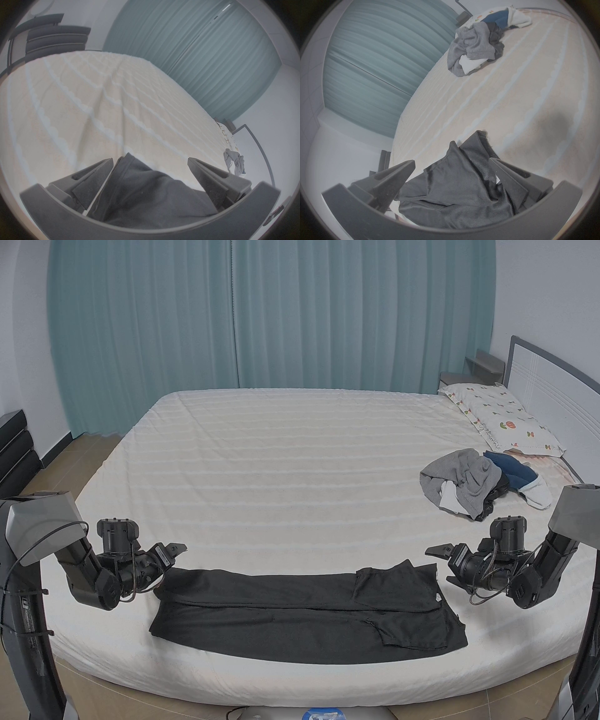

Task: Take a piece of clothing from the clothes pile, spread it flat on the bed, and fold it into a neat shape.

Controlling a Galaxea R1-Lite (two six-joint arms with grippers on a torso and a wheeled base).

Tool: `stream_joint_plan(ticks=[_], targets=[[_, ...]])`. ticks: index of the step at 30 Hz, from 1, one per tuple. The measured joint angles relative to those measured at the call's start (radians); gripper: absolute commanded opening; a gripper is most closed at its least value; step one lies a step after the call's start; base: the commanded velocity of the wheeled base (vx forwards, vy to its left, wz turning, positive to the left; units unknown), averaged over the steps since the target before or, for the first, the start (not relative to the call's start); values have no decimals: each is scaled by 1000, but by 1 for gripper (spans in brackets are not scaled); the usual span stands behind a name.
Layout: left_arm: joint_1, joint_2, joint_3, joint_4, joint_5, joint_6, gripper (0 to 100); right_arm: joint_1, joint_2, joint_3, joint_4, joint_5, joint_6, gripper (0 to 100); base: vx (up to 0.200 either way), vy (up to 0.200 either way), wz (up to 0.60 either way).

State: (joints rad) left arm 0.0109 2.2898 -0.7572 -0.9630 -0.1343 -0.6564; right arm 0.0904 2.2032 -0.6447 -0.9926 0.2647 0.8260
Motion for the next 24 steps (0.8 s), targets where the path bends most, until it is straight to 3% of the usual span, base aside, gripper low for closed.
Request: stream_joint_plan(ticks=[4, 16, 17, 24], targets=[[14, 39, -87, 43, -23, -21, 100, -29, 31, -21, 2, 53, 9, 100, 0, 0, 0], [20, 122, -150, 42, -27, -20, 100, -43, 72, -44, 1, 61, 12, 100, 0, 0, 0], [19, 127, -151, 43, -27, -19, 0, -43, 74, -44, 0, 61, 12, 100, 0, 0, 0], [16, 152, -161, 36, -15, -17, 0, -43, 78, -46, -1, 62, 11, 100, 0, 0, 0]])
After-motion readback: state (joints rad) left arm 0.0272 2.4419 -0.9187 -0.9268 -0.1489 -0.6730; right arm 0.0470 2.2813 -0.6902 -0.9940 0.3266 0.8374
